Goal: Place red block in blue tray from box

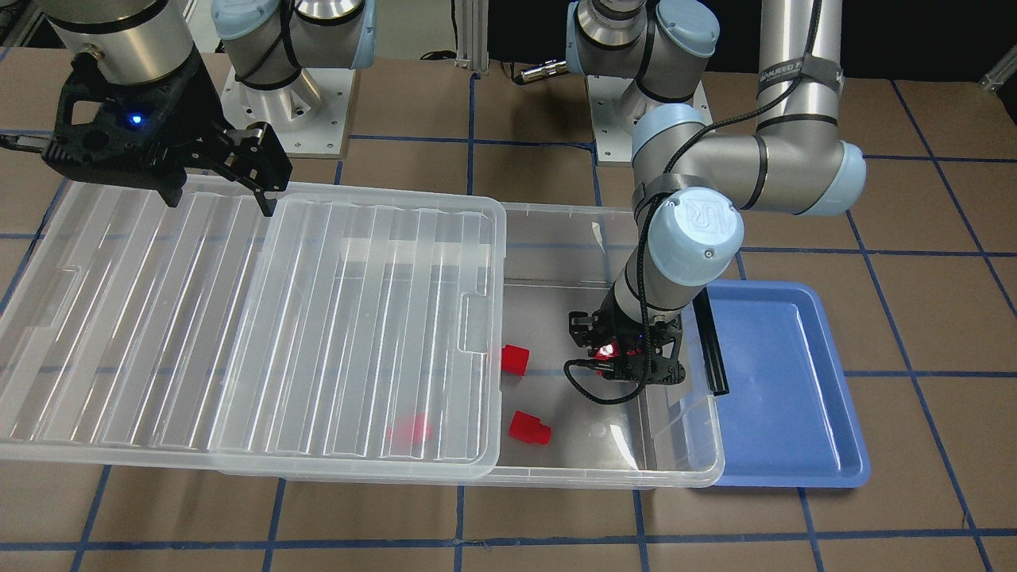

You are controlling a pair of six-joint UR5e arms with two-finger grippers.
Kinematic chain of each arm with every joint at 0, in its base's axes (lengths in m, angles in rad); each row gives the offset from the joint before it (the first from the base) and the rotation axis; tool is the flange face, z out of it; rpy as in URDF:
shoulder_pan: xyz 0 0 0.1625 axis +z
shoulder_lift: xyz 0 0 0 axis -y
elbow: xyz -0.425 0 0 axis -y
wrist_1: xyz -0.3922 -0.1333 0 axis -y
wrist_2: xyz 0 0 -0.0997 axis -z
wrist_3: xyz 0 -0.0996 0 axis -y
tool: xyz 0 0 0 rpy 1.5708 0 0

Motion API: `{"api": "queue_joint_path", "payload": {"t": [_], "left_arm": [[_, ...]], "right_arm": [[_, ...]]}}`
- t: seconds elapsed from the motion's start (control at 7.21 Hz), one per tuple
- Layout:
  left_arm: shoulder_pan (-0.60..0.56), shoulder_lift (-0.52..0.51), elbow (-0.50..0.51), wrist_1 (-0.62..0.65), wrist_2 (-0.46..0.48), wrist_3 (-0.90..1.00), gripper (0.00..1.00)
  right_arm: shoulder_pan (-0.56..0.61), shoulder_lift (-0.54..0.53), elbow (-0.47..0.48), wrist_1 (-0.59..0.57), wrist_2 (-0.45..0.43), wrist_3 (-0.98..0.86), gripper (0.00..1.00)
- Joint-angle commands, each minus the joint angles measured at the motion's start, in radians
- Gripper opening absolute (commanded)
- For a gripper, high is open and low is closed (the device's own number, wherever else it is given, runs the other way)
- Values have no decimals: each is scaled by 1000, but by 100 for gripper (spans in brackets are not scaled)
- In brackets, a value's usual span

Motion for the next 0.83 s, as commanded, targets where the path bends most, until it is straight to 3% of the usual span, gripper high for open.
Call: {"api": "queue_joint_path", "payload": {"t": [0.0,0.28,0.42,0.69], "left_arm": [[16,57,151,-216,-18,-22,0],[100,106,242,-334,-9,-15,0],[178,118,240,-339,-6,2,0],[362,112,218,-341,-2,223,0]], "right_arm": [[0,2,0,-25,3,1,100],[0,14,0,-35,0,1,100],[-1,15,-1,-35,-8,3,100],[0,15,-1,-34,-5,5,100]]}}
